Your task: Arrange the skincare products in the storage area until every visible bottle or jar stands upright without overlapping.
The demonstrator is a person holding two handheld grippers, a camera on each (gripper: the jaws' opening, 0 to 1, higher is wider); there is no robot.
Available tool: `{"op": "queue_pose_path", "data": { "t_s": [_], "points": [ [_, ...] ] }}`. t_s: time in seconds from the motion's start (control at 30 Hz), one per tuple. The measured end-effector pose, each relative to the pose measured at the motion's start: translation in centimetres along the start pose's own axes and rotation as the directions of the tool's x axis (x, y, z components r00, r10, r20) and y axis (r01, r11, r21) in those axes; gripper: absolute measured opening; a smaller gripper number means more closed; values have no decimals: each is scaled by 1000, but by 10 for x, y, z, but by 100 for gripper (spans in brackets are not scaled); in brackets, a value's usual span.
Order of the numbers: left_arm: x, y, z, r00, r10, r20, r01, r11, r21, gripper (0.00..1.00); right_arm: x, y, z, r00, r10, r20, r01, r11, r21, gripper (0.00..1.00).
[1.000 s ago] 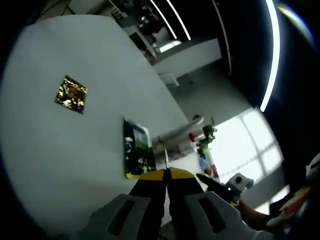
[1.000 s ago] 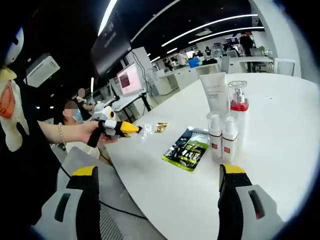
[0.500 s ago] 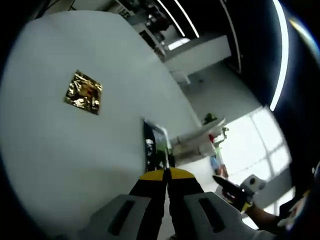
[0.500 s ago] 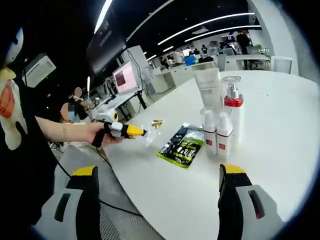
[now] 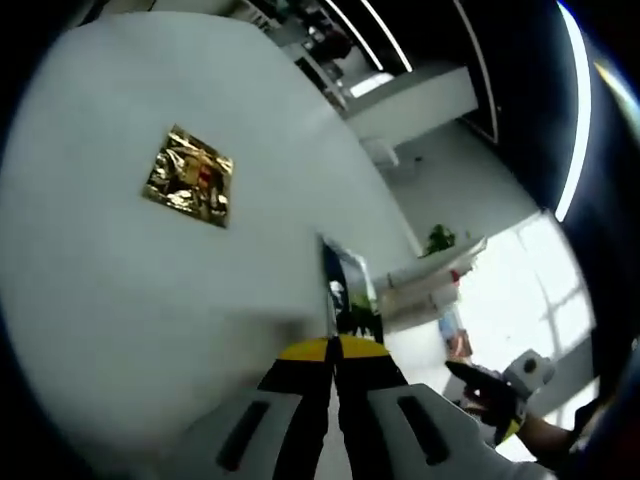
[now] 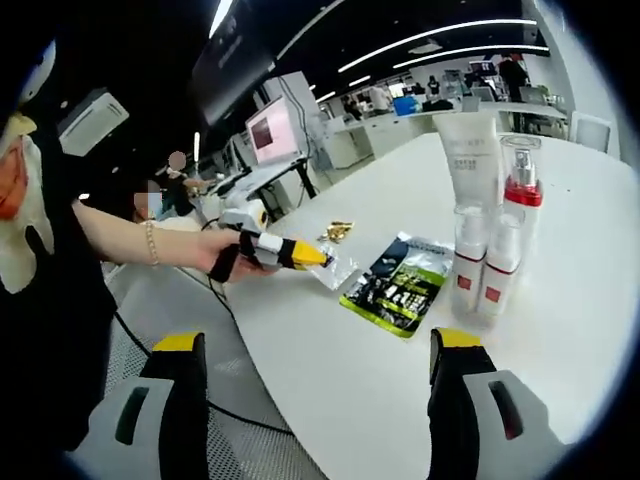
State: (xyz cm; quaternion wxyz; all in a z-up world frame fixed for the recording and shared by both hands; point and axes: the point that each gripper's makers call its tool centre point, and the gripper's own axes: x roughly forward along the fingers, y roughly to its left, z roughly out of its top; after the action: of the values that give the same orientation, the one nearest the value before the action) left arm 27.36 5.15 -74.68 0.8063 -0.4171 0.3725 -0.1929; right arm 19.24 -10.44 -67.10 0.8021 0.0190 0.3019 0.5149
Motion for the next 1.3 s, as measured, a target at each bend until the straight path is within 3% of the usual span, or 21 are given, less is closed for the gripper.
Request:
{"op": "queue_pose_path", "data": {
  "t_s": [0.2, 0.3, 0.4, 0.47, 0.53, 0.93, 1.07, 1.3],
  "points": [
    [2, 6, 0, 1000, 11, -7, -11, 1000, 12, 1, 31, 8, 1, 999, 39, -37, -40, 999, -32, 86],
    [4, 7, -2, 1000, 18, -11, -18, 1000, 15, 1, 51, 8, 3, 997, 42, -71, -49, 995, -91, 82],
    [4, 10, -2, 1000, 25, -6, -25, 1000, 11, 1, 69, 6, 7, 995, 41, -96, -55, 987, -149, 72],
    [5, 11, -1, 1000, 27, -2, -27, 1000, 7, 1, 82, 8, 11, 993, 69, -99, -83, 987, -141, 64],
    [5, 10, -2, 1000, 26, -3, -26, 1000, 9, 1, 95, 5, 13, 992, 71, -103, -85, 986, -142, 62],
    [7, 13, -5, 998, 59, -35, -56, 995, 83, 1, 151, -23, 19, 987, -52, -155, 10, 966, -258, 50],
    [6, 16, -6, 997, 67, -43, -62, 993, 102, 1, 164, -30, 18, 981, -84, -176, 31, 959, -281, 43],
    [7, 20, -4, 997, 71, -43, -66, 993, 103, 1, 175, -38, 15, 970, -130, -204, 64, 952, -300, 40]
  ]
}}
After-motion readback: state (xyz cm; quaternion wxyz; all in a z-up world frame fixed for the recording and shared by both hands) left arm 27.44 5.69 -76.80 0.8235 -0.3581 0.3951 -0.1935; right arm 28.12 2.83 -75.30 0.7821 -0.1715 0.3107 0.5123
